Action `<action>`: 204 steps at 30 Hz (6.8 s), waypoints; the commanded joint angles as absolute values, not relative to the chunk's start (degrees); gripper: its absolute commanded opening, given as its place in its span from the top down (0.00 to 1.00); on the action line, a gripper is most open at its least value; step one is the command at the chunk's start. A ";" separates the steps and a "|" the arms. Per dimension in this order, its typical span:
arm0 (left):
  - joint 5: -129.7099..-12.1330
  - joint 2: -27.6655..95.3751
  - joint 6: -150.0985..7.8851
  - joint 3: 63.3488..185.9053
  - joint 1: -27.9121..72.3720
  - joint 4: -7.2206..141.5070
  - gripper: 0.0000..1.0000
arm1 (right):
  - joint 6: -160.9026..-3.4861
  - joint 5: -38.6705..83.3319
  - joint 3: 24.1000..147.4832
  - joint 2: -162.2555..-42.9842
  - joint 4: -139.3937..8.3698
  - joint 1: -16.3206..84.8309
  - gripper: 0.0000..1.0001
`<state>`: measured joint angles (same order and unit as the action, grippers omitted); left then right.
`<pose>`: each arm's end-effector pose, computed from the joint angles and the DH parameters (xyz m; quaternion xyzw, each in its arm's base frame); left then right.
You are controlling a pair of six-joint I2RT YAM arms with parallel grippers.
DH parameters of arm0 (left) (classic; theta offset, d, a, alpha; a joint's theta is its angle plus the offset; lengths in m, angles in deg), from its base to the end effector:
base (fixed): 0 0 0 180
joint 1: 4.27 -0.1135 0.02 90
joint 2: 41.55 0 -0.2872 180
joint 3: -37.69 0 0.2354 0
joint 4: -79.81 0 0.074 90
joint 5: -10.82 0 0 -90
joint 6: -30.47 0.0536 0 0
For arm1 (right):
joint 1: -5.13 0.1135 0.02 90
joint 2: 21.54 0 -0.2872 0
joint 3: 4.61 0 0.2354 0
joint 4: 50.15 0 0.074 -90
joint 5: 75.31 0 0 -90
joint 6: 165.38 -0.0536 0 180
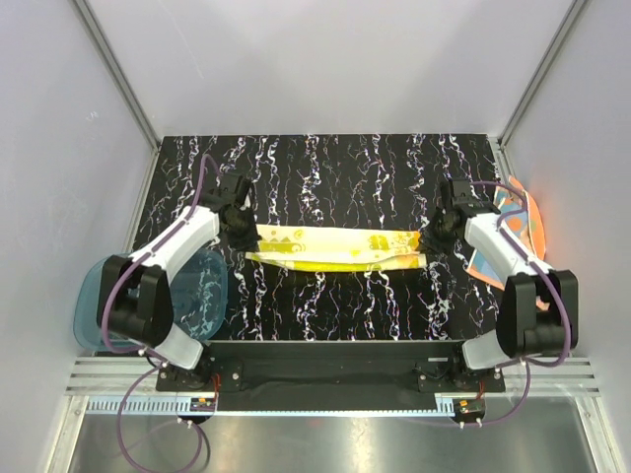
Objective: Roll the towels
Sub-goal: Fold the towel
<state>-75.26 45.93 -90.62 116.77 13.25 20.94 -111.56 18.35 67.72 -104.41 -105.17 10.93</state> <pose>0.2750 -0.0906 0.2485 -0.1091 0.9738 -0.1116 0.1657 0.2668 0.0305 0.2394 0.2494 0.9445 0.1049 0.1863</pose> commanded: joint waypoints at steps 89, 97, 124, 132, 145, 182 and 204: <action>-96.85 49.07 -102.42 115.47 12.16 18.37 0.29 | -110.01 21.46 65.70 -114.27 -97.52 7.94 0.77; -91.60 51.52 -99.44 123.91 20.07 21.79 0.29 | -108.78 24.70 69.22 -105.22 -100.17 7.85 0.56; -83.93 75.95 -91.00 134.28 11.82 28.57 0.28 | -103.77 24.09 96.01 -142.81 -106.13 6.80 0.86; -83.41 74.73 -92.04 136.13 9.97 25.31 0.26 | -103.07 25.67 104.63 -143.97 -110.26 6.80 0.78; -85.68 56.12 -84.42 149.31 10.06 9.67 0.25 | -101.83 22.42 94.65 -120.18 -110.19 6.71 0.27; -92.72 36.23 -75.70 132.70 9.44 24.26 0.23 | -109.66 35.60 67.81 -123.32 -85.48 1.09 0.48; -91.58 36.58 -75.87 132.35 9.27 24.35 0.23 | -102.54 4.15 78.18 -118.40 -101.64 -3.40 1.00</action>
